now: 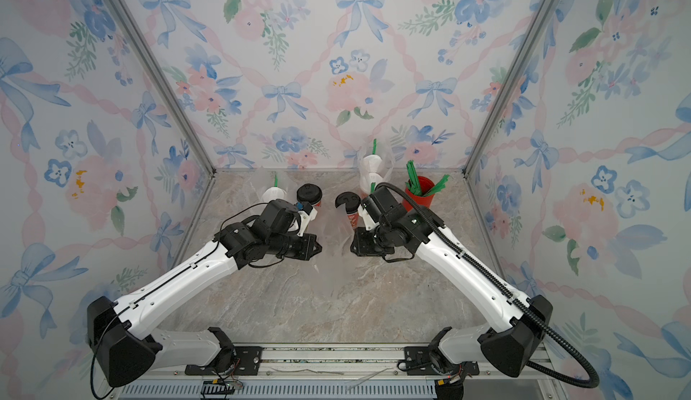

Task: Pack milk tea into plastic carrier bags
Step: Adjust the plastic carrier bag at the center of the board.

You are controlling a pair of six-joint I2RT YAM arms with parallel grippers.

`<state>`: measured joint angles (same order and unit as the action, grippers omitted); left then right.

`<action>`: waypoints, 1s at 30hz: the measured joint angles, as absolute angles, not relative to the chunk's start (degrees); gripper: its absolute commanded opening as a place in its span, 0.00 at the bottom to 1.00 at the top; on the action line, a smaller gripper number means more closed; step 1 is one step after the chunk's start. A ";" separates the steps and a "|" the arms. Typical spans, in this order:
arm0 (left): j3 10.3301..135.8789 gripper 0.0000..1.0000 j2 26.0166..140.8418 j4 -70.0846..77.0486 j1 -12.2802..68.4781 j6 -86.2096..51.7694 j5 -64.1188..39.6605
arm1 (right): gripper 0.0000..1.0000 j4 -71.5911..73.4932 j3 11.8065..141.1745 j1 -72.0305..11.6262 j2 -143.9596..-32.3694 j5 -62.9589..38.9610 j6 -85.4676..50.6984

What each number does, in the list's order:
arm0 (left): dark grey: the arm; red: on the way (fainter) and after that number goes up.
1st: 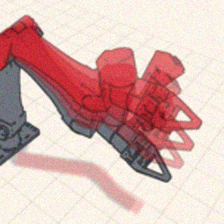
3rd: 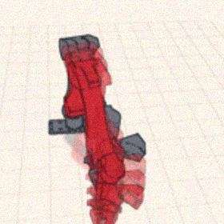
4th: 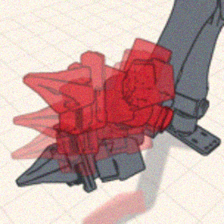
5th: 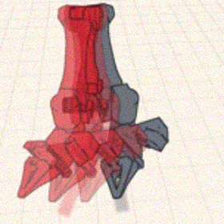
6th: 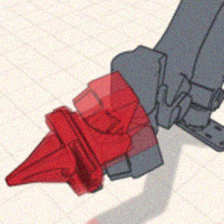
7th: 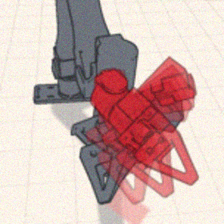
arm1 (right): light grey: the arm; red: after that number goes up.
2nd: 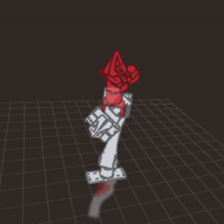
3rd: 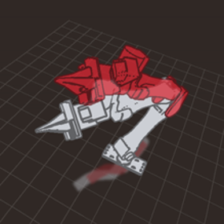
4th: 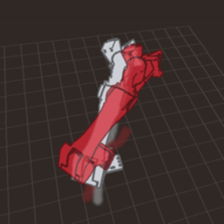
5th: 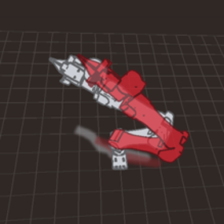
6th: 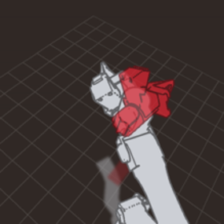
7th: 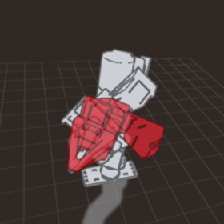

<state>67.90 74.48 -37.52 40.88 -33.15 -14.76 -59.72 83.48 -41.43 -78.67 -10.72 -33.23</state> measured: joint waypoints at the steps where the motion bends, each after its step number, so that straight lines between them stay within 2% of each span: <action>1: 67.90 0.00 74.52 -37.52 40.91 -33.26 -14.76 | 0.52 -59.64 83.68 -41.91 -78.96 -10.68 -33.34; 6: 67.90 0.00 74.85 -37.50 40.91 -33.50 -14.74 | 0.67 -58.52 86.06 -44.10 -80.58 -10.70 -34.28; 11: 67.90 0.00 74.87 -37.50 40.93 -33.71 -14.72 | 0.72 -57.58 87.72 -44.82 -83.72 -11.00 -34.83; 15: 67.90 0.00 74.87 -37.50 41.30 -33.95 -14.28 | 0.72 -57.54 89.19 -44.84 -87.66 -11.11 -35.00; 18: 67.90 0.00 74.85 -37.50 41.60 -34.35 -14.11 | 0.63 -57.41 89.62 -44.84 -90.43 -11.11 -34.83; 24: 67.31 0.00 74.11 -37.47 41.58 -34.54 -13.47 | 0.23 -59.46 90.24 -44.84 -93.97 -8.51 -32.95; 26: 66.41 0.00 72.93 -37.58 41.32 -34.48 -13.39 | 0.14 -60.73 90.70 -44.84 -93.86 -7.18 -32.60; 30: 65.89 0.00 70.98 -39.48 39.09 -33.34 -13.21 | 0.08 -63.26 91.42 -44.77 -92.68 -4.12 -31.68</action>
<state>65.89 70.98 -39.48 39.09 -33.34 -13.21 -63.26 91.42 -44.77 -92.68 -4.12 -31.68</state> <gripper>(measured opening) 0.046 0.090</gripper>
